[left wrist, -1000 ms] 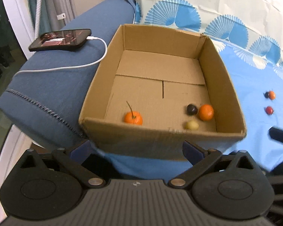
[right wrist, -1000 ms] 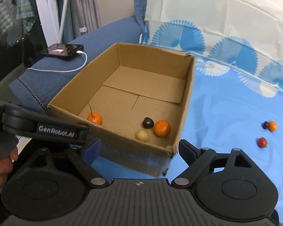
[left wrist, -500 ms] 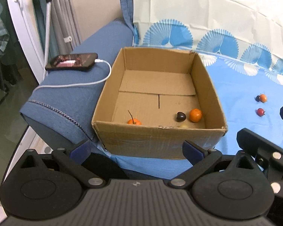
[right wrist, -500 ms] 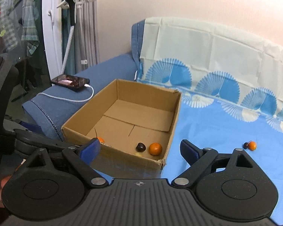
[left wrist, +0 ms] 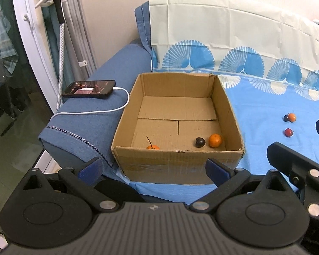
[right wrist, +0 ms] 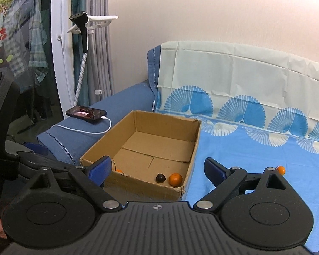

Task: Organize fruits
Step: 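Move both tools from the box toward the remaining fruits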

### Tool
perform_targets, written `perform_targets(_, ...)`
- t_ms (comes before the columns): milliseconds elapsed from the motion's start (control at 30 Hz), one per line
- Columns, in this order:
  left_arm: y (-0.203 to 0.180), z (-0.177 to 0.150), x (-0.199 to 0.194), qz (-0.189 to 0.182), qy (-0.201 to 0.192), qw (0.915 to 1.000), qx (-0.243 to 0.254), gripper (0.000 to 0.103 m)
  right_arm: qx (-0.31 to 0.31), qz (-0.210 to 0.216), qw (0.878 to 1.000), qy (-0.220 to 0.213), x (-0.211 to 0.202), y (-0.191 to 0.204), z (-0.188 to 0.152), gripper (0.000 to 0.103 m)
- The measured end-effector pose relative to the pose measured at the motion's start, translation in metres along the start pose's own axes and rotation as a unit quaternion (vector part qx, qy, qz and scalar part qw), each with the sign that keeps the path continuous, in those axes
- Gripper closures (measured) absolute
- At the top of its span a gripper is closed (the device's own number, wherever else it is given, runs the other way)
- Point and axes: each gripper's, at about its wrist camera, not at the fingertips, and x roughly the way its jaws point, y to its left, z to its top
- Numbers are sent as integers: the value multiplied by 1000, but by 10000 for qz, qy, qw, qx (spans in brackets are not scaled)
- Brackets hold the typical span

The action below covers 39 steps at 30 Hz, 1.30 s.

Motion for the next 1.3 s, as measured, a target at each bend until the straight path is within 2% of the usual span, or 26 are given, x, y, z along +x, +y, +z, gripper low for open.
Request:
perform_targets(500, -7, 0, -10, 45, -78, 9999, 102, 0, 109, -8, 9998, -176, -12, -4, -4, 8)
perform_targets(1300, -19, 3, 18, 99, 258, 9992, 297, 0, 440, 1, 9989, 188, 14, -19, -14, 8)
